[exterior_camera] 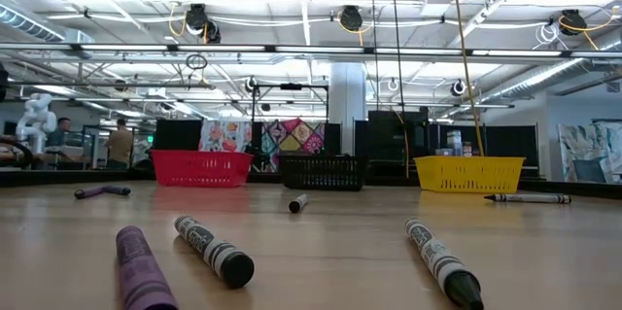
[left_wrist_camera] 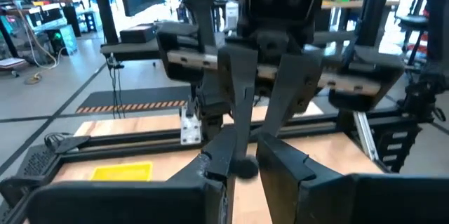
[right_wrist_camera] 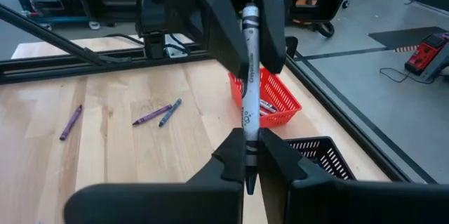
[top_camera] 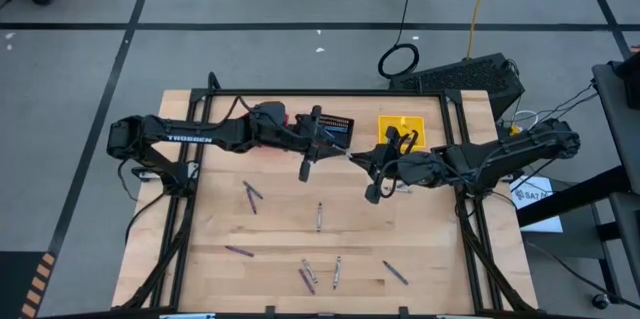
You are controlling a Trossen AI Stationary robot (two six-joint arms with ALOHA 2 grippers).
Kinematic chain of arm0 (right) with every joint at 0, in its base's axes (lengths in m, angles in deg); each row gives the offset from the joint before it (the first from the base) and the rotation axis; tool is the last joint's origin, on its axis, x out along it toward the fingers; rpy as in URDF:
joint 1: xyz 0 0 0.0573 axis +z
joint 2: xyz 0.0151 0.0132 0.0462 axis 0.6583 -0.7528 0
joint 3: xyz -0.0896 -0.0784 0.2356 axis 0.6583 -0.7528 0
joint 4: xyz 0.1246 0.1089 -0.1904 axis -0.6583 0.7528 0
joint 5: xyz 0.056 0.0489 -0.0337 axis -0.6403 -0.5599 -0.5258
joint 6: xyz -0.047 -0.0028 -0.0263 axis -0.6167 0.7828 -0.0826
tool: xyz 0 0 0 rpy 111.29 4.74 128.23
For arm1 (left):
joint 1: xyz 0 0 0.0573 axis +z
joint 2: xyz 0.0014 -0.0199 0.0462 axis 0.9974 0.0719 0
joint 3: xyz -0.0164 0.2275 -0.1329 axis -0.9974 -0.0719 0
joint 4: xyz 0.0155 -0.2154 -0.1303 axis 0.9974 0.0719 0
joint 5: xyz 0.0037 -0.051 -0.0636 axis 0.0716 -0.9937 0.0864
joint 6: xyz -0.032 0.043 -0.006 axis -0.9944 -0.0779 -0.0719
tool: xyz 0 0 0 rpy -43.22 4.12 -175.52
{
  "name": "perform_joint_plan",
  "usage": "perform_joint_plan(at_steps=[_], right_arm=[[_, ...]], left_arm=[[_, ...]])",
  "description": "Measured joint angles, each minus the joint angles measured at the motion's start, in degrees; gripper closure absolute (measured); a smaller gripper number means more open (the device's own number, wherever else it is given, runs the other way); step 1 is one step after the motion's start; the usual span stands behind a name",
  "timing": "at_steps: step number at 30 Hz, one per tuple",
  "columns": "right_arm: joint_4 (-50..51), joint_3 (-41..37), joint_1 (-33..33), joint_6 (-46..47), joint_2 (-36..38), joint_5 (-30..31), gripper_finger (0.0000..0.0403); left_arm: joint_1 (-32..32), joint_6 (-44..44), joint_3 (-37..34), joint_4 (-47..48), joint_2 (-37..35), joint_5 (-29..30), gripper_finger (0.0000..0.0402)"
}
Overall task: Sort crayons
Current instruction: Put the gray crayon into the red bin
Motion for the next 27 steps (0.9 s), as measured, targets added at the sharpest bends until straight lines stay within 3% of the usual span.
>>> perform_joint_plan(at_steps=[27], right_arm=[[-2.2,0.0,0.0,-2.0,0.0,-0.1,0.0397]], left_arm=[[0.0,3.5,0.0,1.6,0.0,-0.1,0.0347]])
